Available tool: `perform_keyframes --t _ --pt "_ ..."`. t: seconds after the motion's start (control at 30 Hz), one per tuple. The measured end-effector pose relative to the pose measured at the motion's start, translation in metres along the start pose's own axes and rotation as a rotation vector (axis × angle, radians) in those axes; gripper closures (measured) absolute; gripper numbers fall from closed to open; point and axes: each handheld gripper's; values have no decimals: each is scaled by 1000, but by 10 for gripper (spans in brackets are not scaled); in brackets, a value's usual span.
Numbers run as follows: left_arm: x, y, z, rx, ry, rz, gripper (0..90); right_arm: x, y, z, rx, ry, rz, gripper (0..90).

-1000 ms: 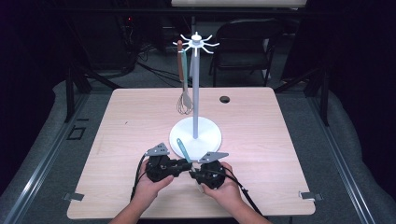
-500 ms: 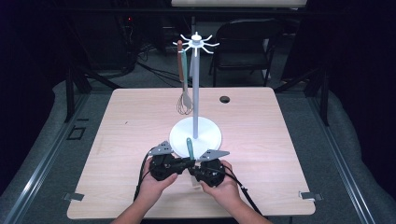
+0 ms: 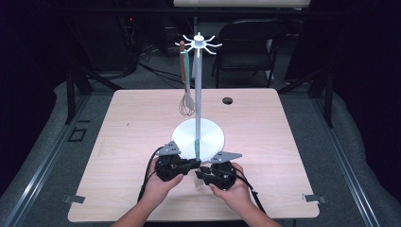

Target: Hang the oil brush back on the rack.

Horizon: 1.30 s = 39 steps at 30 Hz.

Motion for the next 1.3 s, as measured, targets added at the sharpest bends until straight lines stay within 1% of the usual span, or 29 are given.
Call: perform_keyframes --t 0.07,0.2,0.3,0.33,0.43,0.47,0.53,0.6,0.73,0.8,1.1,1.3 --pt "0 -1 3 -4 -6 12 852 6 2 -1 1 -1 -3 709" --pt "2 -3 6 -8 -9 20 853 17 9 -5 2 -6 -22 705" --pt "3 -5 10 -11 -15 33 853 18 13 -8 7 -15 -37 704" --pt "3 -6 12 -15 -16 34 853 18 14 -9 19 -22 -41 704" --pt "4 -7 18 -24 -18 39 853 17 14 -9 32 -54 -46 701" --pt "5 -7 21 -27 -20 45 853 17 14 -9 32 -55 -45 700" --pt "5 -8 28 -37 -17 40 853 17 16 -9 22 -65 -44 699" --pt "7 -7 35 -46 -16 42 853 17 17 -9 24 -76 -46 699" --pt "9 -6 53 -60 0 44 853 17 18 -9 18 -73 -46 699" --pt "10 -6 61 -73 0 43 853 18 18 -9 17 -76 -49 698" --pt "16 -4 90 -94 11 43 853 21 21 -11 6 -71 -56 695" --pt "20 -4 109 -106 37 52 853 21 23 -12 1 -71 -59 686"
Point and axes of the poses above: each handheld gripper's, and its own axes: x roughly backward along the jaws, z roughly out of its top, y roughly to its right, and after that the axes turned 15 degrees about y, right-handed
